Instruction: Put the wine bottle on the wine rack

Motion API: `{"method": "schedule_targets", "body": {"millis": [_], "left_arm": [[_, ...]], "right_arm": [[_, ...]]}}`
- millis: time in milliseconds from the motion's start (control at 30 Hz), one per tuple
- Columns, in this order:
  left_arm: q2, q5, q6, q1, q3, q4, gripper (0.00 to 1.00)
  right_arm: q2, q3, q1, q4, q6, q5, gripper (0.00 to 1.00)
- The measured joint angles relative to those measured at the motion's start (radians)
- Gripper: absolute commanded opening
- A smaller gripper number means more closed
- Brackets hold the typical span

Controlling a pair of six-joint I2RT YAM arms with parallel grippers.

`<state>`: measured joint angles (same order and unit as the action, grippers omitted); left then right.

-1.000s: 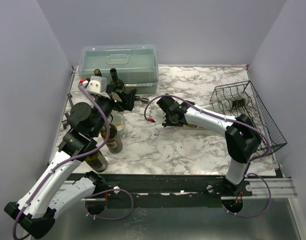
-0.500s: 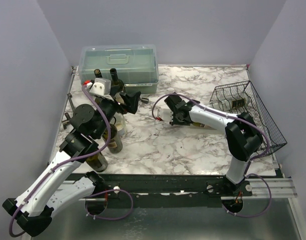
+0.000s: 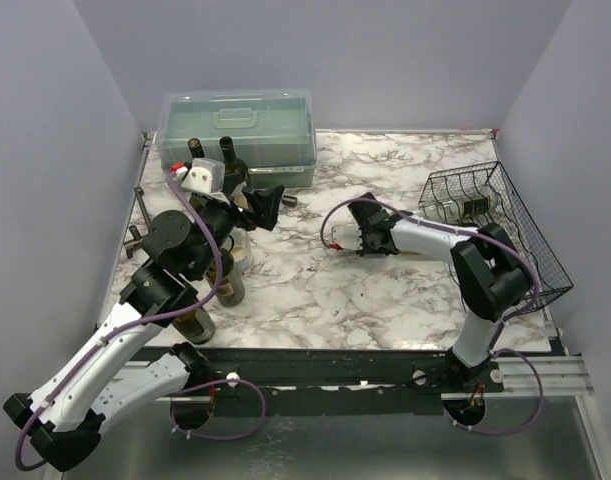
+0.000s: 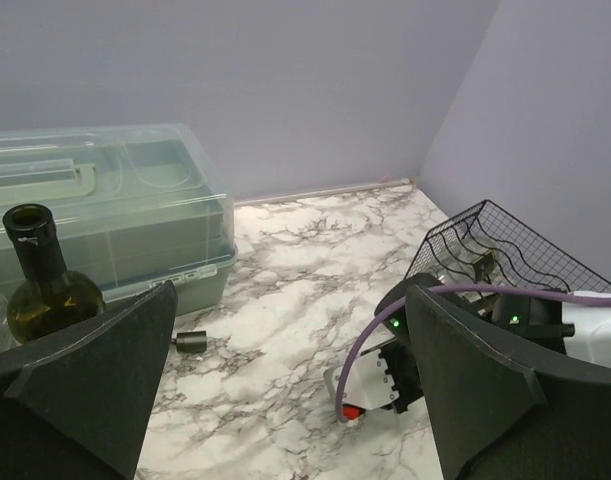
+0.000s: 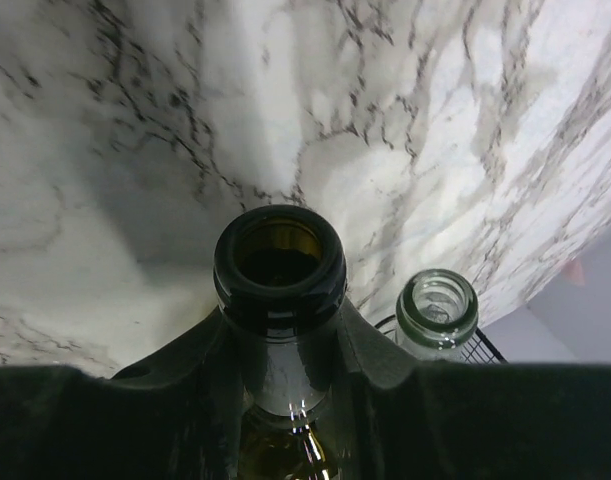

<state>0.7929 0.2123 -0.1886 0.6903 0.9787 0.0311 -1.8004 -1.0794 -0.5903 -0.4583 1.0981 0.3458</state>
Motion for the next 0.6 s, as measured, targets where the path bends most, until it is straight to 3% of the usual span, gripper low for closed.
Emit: {"method": "schedule_targets", "body": {"millis": [300, 600], "left_arm": [[0.0, 0.018, 0.014, 0.02, -0.007, -0.002, 0.98], [0.0, 0.029, 0.023, 0.04, -0.007, -0.006, 0.98]], "right_arm": [[0.124, 0.106, 0.084, 0.115, 0.095, -0.083, 0.01], [0.124, 0.153, 0.11, 0.183, 0.164, -0.053, 0.01]]}}
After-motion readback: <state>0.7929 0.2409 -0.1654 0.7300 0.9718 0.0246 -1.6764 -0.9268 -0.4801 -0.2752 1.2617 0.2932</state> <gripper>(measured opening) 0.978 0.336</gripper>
